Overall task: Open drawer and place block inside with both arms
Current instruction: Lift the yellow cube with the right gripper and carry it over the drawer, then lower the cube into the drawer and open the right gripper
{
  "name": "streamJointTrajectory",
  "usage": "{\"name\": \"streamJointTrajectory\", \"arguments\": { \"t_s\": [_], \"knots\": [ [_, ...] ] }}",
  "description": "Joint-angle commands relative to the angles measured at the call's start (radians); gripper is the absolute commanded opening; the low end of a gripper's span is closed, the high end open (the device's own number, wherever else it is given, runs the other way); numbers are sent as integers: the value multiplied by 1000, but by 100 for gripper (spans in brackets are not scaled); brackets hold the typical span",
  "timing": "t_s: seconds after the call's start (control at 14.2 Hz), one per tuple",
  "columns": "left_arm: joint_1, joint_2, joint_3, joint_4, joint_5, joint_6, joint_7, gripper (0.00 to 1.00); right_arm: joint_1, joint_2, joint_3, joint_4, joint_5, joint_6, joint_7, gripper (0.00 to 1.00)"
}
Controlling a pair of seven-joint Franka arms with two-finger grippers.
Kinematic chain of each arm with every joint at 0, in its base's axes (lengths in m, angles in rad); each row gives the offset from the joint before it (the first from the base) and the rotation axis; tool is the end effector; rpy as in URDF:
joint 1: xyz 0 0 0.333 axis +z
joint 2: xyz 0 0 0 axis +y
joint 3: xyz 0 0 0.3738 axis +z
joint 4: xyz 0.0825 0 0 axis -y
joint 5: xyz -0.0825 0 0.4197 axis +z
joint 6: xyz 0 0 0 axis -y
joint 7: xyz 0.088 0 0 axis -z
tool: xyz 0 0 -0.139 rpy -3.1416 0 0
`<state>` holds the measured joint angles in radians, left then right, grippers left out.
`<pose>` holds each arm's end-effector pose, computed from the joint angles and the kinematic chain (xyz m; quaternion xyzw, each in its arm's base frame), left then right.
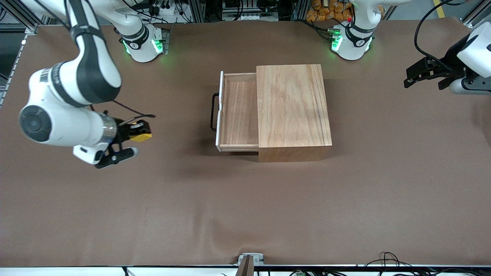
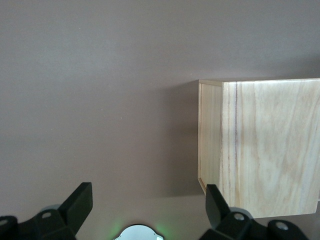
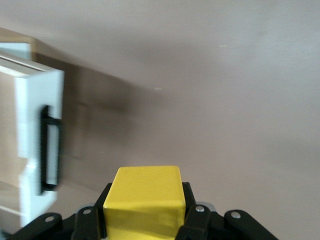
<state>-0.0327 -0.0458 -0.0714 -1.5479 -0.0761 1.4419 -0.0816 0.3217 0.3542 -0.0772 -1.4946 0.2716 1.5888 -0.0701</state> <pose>0.5535 -0.0703 0.6776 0.9988 -0.0149 -0.0334 0.0333 0.6527 0.2079 0.4667 -0.9751 -0.1352 0.1380 0.1088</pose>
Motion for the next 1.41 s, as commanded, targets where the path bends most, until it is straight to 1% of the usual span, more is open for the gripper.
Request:
{"name": "streamJointTrajectory", "arguments": {
  "t_s": [0.0,0.21,0.28,0.42,0.56,0.78,0.92,1.06,1.13,1.34],
  "knots": [
    [7,-37,-5,-43,10,26,6,100,75,-11,-12,19,43,-4,155,0],
    [7,-28,-4,-23,47,25,19,100,169,-6,-12,17,43,54,291,0],
    [7,-26,-2,-23,47,26,20,100,224,-3,-13,13,43,77,350,0],
    [8,-25,1,-23,45,26,22,100,316,5,-15,-2,35,152,535,0],
    [10,-20,2,-23,44,26,22,100,388,32,-15,-6,29,212,639,0],
    [10,-19,2,-21,41,26,22,100,419,68,-15,-19,29,246,644,0],
    [13,-13,4,-20,33,26,23,100,454,80,-15,-80,31,334,654,0],
    [30,-13,7,-18,30,28,23,100,502,81,-15,-146,31,448,711,0],
    [30,-11,7,-14,30,28,23,100,516,86,-15,-157,31,471,719,0],
    [36,-6,7,-9,30,28,22,100,523,112,-13,-157,31,476,727,0]
  ]
}}
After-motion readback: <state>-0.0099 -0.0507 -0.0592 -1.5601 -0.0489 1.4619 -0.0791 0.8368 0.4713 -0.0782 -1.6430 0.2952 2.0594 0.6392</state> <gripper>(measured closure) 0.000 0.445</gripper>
